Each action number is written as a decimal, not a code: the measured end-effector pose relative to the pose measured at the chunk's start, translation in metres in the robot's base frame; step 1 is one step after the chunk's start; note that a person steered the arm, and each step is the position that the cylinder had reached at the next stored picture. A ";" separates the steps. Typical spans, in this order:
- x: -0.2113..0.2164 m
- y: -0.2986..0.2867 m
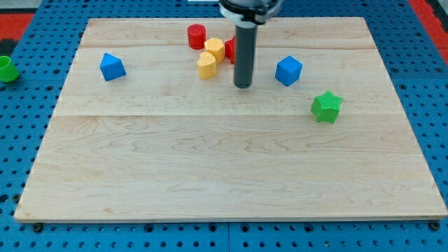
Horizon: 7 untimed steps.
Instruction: Push the blue triangle close to the blue cube
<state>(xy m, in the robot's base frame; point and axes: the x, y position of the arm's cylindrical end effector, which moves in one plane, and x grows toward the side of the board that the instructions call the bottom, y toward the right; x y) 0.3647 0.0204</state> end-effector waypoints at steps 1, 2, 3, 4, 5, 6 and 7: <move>-0.042 0.063; -0.051 0.139; -0.003 0.152; -0.024 0.141; -0.051 0.147; -0.066 0.090; -0.026 0.093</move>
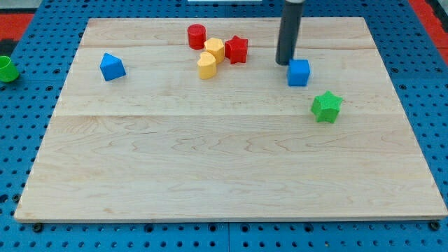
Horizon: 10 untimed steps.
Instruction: Push the blue triangle close to the blue cube
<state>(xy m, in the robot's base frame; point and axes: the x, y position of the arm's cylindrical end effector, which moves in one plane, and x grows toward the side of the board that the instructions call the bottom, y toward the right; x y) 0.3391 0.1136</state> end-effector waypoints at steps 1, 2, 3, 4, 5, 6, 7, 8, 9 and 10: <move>0.043 0.018; 0.046 -0.010; 0.071 -0.124; 0.108 -0.255; 0.137 -0.365; 0.091 -0.417; 0.023 -0.388; 0.001 -0.354; -0.021 -0.324; 0.018 -0.258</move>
<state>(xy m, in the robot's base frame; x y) 0.3574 -0.1439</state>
